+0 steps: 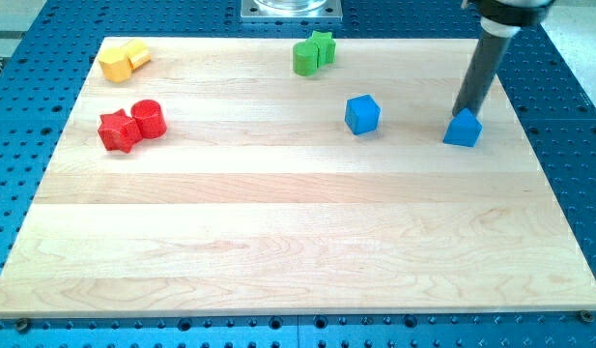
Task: Separate the blue blocks from each other
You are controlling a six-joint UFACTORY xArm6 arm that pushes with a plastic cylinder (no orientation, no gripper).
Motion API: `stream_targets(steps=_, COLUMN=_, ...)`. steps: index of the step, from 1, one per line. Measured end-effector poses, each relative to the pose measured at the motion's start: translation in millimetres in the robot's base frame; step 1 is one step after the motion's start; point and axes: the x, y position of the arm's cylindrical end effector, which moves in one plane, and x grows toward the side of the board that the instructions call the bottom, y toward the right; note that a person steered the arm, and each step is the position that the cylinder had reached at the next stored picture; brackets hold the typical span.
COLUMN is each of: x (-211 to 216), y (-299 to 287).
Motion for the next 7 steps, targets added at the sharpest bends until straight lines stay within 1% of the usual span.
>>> stream_targets(steps=1, x=102.8, y=-26.1)
stream_targets(steps=2, x=119.3, y=-32.5)
stream_targets(steps=3, x=66.5, y=-45.5)
stream_targets(steps=4, x=109.1, y=-105.9)
stream_targets(steps=5, x=153.3, y=-45.6)
stream_targets(steps=6, x=137.4, y=-45.9)
stream_targets(steps=7, x=107.0, y=-27.1)
